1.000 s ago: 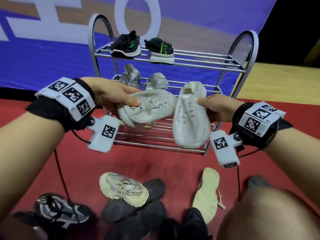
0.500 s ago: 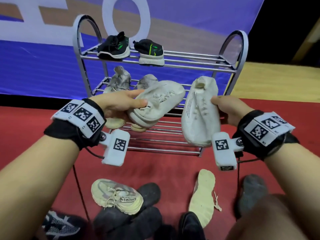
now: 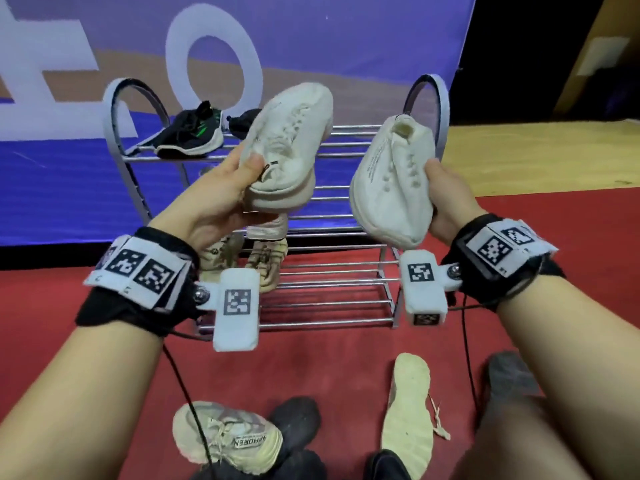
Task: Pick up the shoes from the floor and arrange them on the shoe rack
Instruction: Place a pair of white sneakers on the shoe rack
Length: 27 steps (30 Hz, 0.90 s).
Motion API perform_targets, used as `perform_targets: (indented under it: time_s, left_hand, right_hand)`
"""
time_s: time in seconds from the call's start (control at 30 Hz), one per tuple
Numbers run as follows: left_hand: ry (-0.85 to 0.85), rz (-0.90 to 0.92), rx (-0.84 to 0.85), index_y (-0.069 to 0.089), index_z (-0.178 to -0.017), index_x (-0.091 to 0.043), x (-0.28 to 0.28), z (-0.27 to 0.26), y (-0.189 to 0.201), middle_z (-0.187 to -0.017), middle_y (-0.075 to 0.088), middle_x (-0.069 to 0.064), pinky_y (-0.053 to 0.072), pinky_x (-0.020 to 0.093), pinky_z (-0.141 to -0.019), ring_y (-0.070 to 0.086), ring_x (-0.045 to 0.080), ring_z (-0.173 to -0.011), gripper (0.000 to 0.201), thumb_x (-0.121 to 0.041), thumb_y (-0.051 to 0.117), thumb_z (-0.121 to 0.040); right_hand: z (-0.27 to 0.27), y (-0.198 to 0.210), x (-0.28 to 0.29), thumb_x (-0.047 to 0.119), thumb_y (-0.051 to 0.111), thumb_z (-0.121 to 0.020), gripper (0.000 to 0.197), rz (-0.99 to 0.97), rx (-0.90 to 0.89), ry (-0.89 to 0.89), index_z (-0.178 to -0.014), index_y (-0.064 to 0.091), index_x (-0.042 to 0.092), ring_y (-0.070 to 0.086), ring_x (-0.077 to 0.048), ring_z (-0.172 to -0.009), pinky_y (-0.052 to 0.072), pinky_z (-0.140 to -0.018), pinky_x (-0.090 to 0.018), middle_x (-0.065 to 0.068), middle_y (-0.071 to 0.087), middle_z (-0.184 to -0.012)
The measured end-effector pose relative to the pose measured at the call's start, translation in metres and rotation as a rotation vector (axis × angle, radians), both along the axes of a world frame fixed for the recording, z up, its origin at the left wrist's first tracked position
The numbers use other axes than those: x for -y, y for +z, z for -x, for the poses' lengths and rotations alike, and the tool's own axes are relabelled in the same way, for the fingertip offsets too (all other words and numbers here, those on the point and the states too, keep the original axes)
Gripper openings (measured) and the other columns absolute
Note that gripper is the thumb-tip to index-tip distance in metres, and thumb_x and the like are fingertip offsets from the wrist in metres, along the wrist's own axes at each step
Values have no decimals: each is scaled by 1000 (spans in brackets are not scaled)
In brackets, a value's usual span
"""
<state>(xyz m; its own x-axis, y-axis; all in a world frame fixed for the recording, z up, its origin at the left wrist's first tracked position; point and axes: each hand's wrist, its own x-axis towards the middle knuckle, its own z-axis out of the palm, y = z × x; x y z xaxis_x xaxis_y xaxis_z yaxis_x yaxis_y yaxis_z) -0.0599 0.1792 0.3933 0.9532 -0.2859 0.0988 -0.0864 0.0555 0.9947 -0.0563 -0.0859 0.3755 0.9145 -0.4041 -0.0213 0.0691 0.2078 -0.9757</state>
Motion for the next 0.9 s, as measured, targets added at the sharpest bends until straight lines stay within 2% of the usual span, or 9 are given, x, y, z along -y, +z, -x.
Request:
perform_targets:
  time_s: [0.1, 0.2, 0.33, 0.4, 0.47, 0.57, 0.67, 0.73, 0.9]
  left_hand:
    - [20, 61, 0, 39, -138, -32, 23, -9, -13, -120, 62, -3, 57, 30, -64, 64, 22, -99, 37, -34, 34, -101]
    - [0, 85, 22, 32, -143, -32, 42, -18, -27, -124, 61, -6, 58, 33, -65, 66, 16, -97, 42, -33, 36, -101]
    - [1, 144, 24, 30, -144, -30, 59, -28, -34, -127, 60, -3, 59, 34, -66, 66, 15, -96, 44, -28, 37, -100]
    - [-13, 184, -4, 34, -141, -26, 65, -31, -36, -116, 63, -4, 59, 31, -64, 67, 11, -89, 40, -27, 35, -101]
    - [-24, 200, -23, 38, -137, -22, 70, -33, -39, -107, 63, -4, 58, 30, -62, 68, 9, -79, 36, -28, 33, -102]
    - [-8, 209, -25, 41, -134, -21, 76, -34, -44, -106, 64, -2, 58, 33, -63, 67, 12, -85, 33, -27, 34, -102]
    - [12, 251, -38, 42, -133, -20, 80, -36, -47, -106, 64, -2, 59, 32, -60, 65, 15, -89, 33, -26, 35, -101]
    - [18, 261, -38, 42, -133, -20, 82, -37, -48, -106, 64, -1, 59, 32, -59, 65, 16, -89, 33, -26, 36, -101]
    - [-1, 269, -34, 41, -133, -18, 85, -36, -47, -113, 63, 2, 60, 35, -64, 66, 17, -89, 35, -29, 35, -101]
  right_hand:
    - [-11, 10, -2, 34, 44, -97, 31, -89, 10, 44, -100, 63, 10, 67, -27, -100, 55, -85, -41, -11, 68, -111]
    - [-18, 12, -5, 37, 44, -97, 36, -165, 9, 116, -108, 62, 8, 67, -26, -99, 55, -85, -46, -10, 68, -111]
    - [-26, 10, 0, 41, 33, -100, 43, -346, 35, 169, -111, 56, 6, 65, -29, -92, 59, -56, -35, -16, 64, -111]
    - [-26, 9, 5, 42, 38, -98, 54, -415, 60, 152, -133, 45, 2, 62, -34, -109, 60, -68, -41, -18, 56, -131]
    - [-24, 7, 9, 41, 44, -94, 58, -415, 34, 166, -139, 41, 5, 59, -36, -116, 55, -84, -49, -18, 53, -137]
    - [-14, 3, 15, 37, 44, -94, 52, -333, -23, 239, -136, 46, 7, 66, -34, -105, 57, -77, -47, -16, 60, -129]
    - [1, 0, 16, 33, 39, -95, 33, -232, -90, 402, -111, 59, 12, 71, -26, -72, 58, -64, -35, -9, 73, -92]
    - [11, 1, 17, 25, 38, -95, 26, -195, -99, 439, -101, 59, 11, 68, -23, -69, 56, -64, -31, -9, 73, -82]
    - [20, 7, 21, -5, 35, -89, 28, -283, -70, 426, -112, 52, -4, 64, -29, -88, 54, -83, -31, -22, 60, -109]
